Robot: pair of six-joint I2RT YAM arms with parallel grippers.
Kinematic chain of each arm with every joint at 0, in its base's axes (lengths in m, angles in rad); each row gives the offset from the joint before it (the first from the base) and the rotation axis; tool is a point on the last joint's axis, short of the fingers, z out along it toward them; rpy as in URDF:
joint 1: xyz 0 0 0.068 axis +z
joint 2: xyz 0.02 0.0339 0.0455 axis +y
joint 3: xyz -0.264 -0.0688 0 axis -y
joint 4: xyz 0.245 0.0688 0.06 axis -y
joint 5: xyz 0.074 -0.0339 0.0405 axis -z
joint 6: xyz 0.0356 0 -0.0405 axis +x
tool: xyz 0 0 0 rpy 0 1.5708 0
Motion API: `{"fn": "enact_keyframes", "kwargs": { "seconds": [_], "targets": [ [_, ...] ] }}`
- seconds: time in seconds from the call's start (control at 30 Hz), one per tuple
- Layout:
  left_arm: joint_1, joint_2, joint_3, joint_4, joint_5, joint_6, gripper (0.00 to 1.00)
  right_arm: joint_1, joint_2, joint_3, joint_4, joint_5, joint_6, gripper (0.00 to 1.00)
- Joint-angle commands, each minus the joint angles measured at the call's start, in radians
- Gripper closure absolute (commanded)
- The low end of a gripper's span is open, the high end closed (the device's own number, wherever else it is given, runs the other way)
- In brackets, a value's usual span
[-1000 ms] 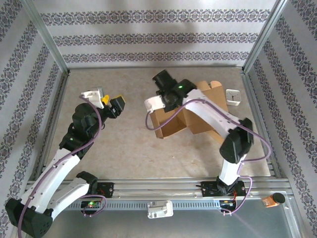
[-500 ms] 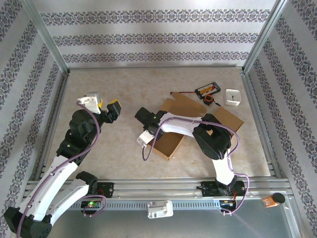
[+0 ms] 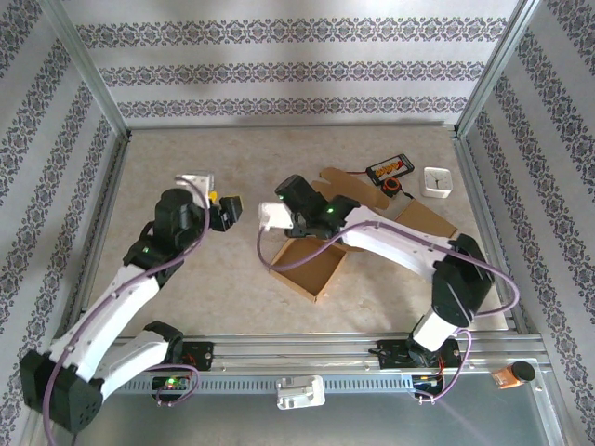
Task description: Fold the paper box
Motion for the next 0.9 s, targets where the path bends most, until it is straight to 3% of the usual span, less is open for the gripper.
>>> {"fn": "enact_keyframes", "kwargs": {
  "seconds": [0.0,0.13,0.23,0.33,0.47,0.57,0.73,0.87],
  "targets": [
    [0.003,0.122,0.118,-0.229,0.220,0.066,0.38,-0.084,-0.133,-0.041,-0.177,-0.038,0.871,0.42],
    [-0.066,0.311,0.229,-0.389,0.313,0.115,0.38,-0.167,-0.374,-0.300,-0.225,-0.168,1.414,0.40],
    [-0.152,0.459,0.330,-0.499,0.285,0.176,0.39,-0.206,-0.504,-0.427,-0.285,-0.204,1.614,0.39],
    [-0.202,0.548,0.374,-0.519,0.217,0.167,0.39,-0.210,-0.560,-0.532,-0.245,-0.250,1.699,0.36],
    [-0.202,0.552,0.343,-0.434,0.223,0.116,0.39,-0.206,-0.508,-0.622,-0.116,-0.333,1.759,0.33],
    [-0.202,0.544,0.332,-0.416,0.235,0.089,0.39,-0.170,-0.444,-0.640,-0.007,-0.294,1.786,0.34],
    [-0.202,0.465,0.274,-0.369,0.193,0.059,0.39,-0.140,-0.316,-0.627,0.146,-0.290,1.785,0.48],
    [-0.200,0.423,0.254,-0.364,0.151,0.041,0.38,-0.111,-0.226,-0.583,0.151,-0.247,1.746,0.61]
  ]
}}
